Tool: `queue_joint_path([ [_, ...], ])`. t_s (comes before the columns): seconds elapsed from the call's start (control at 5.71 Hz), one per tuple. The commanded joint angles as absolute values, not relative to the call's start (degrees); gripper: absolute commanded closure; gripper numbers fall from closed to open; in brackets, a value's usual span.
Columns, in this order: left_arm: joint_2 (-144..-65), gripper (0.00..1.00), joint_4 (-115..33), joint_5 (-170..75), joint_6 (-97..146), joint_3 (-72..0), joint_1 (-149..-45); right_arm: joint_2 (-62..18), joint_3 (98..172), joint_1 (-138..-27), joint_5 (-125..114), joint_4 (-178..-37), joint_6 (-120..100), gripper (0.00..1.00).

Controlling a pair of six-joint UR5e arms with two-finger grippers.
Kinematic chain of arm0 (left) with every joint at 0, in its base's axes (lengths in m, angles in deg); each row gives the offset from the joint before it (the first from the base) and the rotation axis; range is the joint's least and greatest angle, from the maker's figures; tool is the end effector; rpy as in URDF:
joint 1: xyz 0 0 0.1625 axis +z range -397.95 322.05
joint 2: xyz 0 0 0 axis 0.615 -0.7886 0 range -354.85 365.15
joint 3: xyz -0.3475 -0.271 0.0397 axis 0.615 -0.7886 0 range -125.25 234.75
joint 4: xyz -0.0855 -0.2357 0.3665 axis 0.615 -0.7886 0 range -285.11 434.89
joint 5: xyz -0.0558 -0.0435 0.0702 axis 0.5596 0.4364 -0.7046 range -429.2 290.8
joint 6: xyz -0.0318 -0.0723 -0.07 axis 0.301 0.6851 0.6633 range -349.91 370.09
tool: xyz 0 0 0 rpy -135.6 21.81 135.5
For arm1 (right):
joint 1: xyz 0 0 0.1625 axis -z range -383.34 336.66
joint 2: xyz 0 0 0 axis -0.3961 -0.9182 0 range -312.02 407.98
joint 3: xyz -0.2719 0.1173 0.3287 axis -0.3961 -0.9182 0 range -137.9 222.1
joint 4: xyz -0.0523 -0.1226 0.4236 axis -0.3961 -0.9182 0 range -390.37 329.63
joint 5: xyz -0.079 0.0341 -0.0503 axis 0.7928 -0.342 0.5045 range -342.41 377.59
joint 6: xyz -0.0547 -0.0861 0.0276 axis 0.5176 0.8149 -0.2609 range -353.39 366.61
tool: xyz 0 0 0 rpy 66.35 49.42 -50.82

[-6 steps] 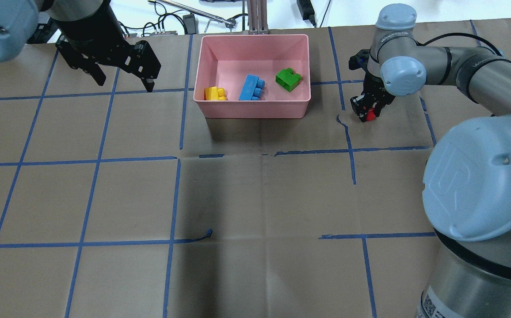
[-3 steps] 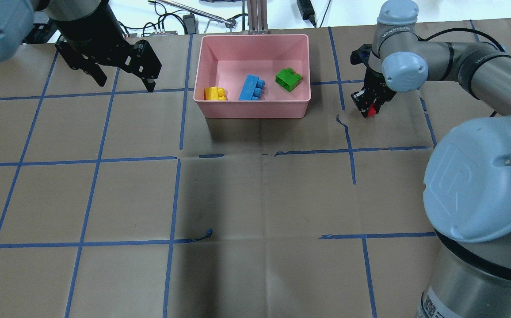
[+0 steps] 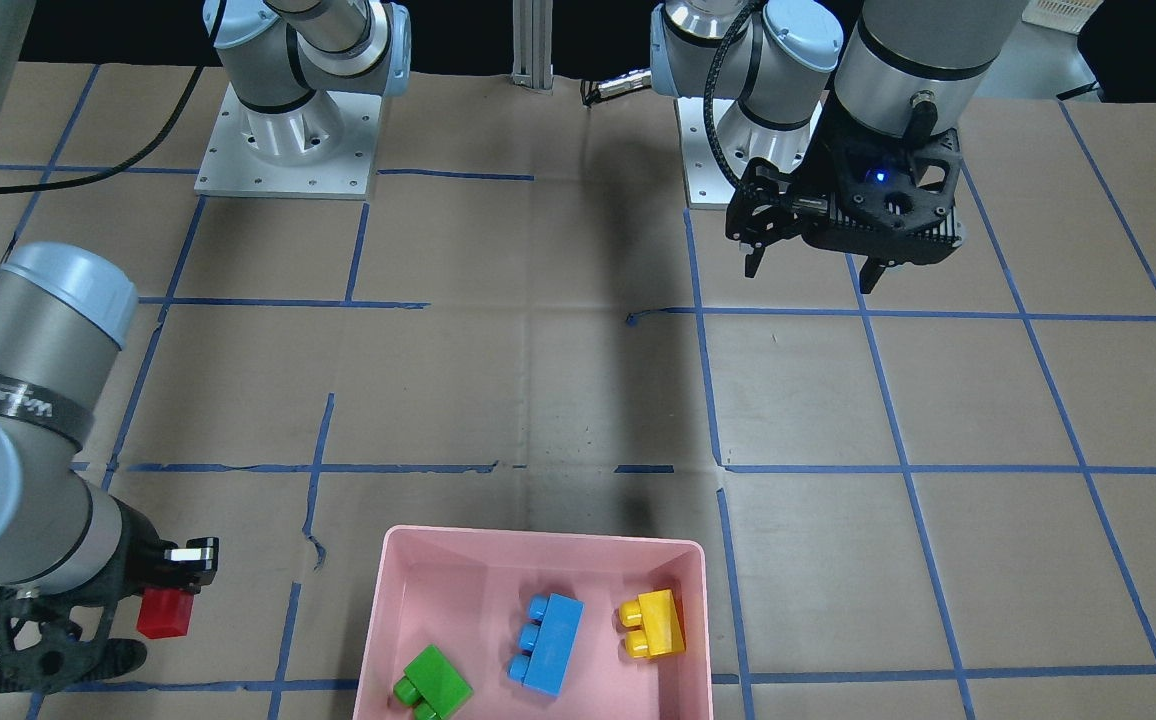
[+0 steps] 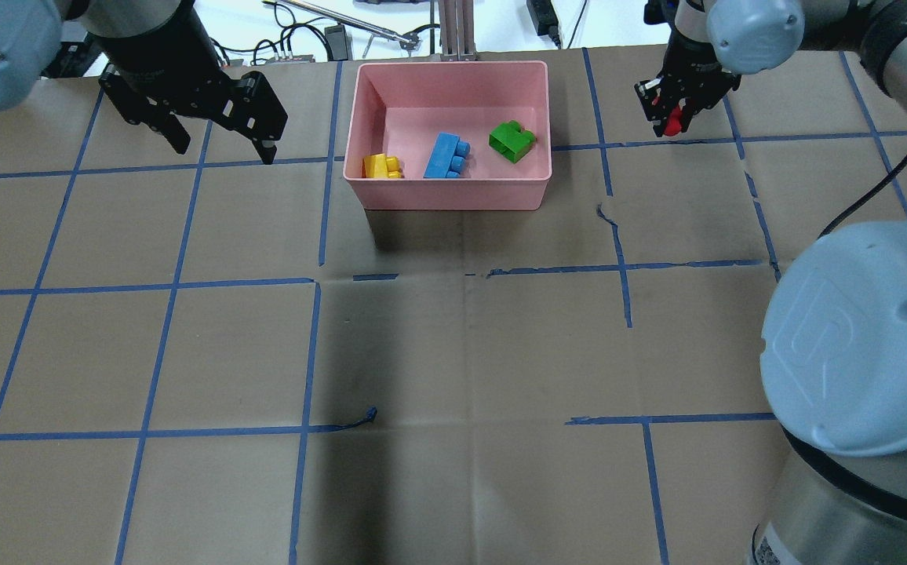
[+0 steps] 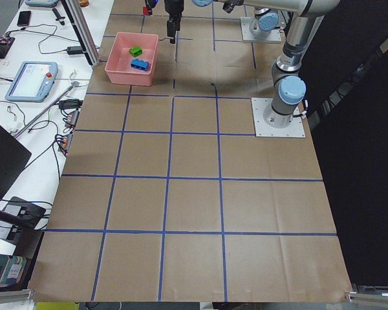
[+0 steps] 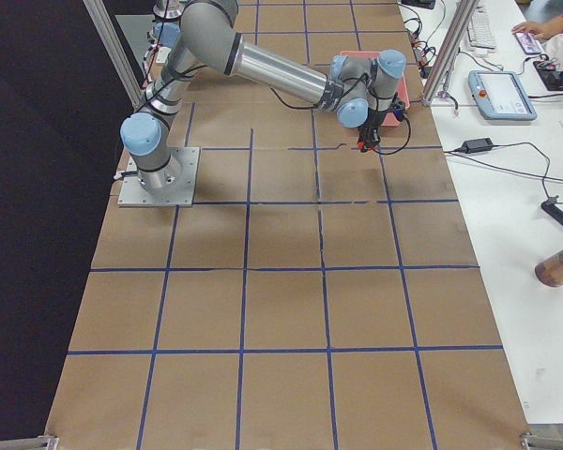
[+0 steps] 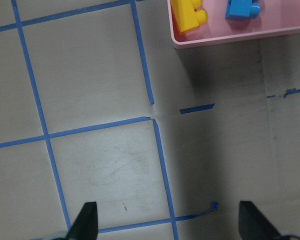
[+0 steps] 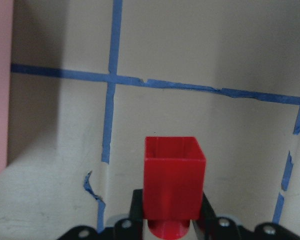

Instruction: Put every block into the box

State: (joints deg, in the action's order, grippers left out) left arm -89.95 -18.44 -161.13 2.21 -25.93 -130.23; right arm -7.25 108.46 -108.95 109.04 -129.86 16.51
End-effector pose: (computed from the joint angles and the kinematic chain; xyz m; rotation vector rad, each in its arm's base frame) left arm -0.1520 -0.5575 0.5304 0.2747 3.0950 -0.0215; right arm 0.0718 -0.7722 0.3356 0.1507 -3.1160 -0.0494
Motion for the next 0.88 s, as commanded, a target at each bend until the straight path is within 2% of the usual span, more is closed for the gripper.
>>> queue_joint_path([
  [0.0,-89.9,0.0,-18.4,-161.2,2.3,-25.9,-130.2,-7.1,99.6,-112.9,105.8,-122.1,6.0,0.91],
  [0.35,-89.9,0.0,-18.4,-161.2,2.3,-25.9,-130.2,-4.3,97.9,-122.3,105.6,-123.5,-10.5,0.91],
  [0.7,-89.8,0.0,-18.4,-161.2,2.3,-25.9,-130.2,2.9,97.6,-125.8,105.6,-127.0,-13.8,0.89],
])
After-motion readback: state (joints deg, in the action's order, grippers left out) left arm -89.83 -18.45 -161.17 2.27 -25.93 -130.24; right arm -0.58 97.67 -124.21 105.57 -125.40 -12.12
